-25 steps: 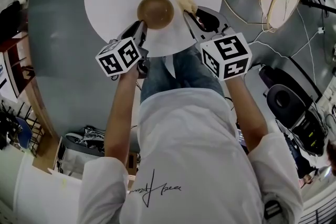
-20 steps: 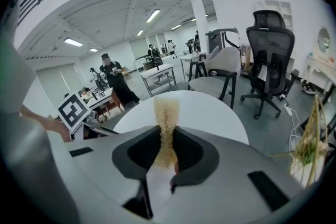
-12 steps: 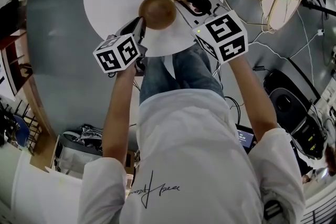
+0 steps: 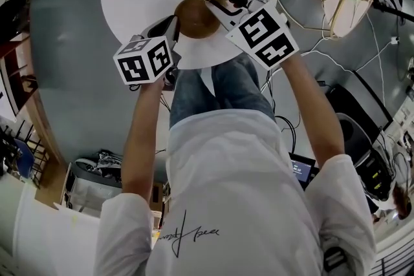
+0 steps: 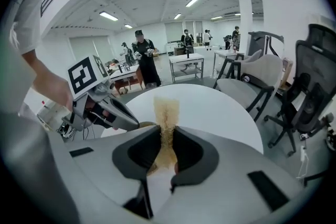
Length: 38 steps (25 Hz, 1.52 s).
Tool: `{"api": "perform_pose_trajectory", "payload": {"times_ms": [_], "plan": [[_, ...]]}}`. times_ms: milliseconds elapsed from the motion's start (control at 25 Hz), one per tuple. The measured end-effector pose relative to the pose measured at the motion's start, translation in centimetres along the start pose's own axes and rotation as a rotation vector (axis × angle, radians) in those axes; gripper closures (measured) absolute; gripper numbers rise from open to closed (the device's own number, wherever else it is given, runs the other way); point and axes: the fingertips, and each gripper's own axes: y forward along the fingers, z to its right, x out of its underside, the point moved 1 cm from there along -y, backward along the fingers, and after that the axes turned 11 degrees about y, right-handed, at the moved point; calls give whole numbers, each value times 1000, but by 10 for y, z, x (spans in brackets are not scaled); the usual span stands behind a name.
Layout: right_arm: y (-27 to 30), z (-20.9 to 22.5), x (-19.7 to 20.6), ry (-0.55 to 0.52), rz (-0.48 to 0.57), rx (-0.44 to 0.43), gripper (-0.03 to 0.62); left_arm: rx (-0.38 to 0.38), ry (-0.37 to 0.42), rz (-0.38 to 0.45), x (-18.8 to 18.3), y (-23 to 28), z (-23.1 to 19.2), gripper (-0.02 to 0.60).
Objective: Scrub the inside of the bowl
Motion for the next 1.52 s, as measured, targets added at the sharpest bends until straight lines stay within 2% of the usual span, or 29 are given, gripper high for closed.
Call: {"api": "perform_pose_trajectory", "payload": {"times_ms": [320,600,1520], "plan": [[12,14,19,-7,-67,89,511,-11,-77,16,-1,-1,-3,571],[8,19,33,-51,-120,122,511,-6,-135,36,0,-1,-1,571],[-6,13,67,-9,-164,155,511,-22,-195,66,10,-2,4,571]]}}
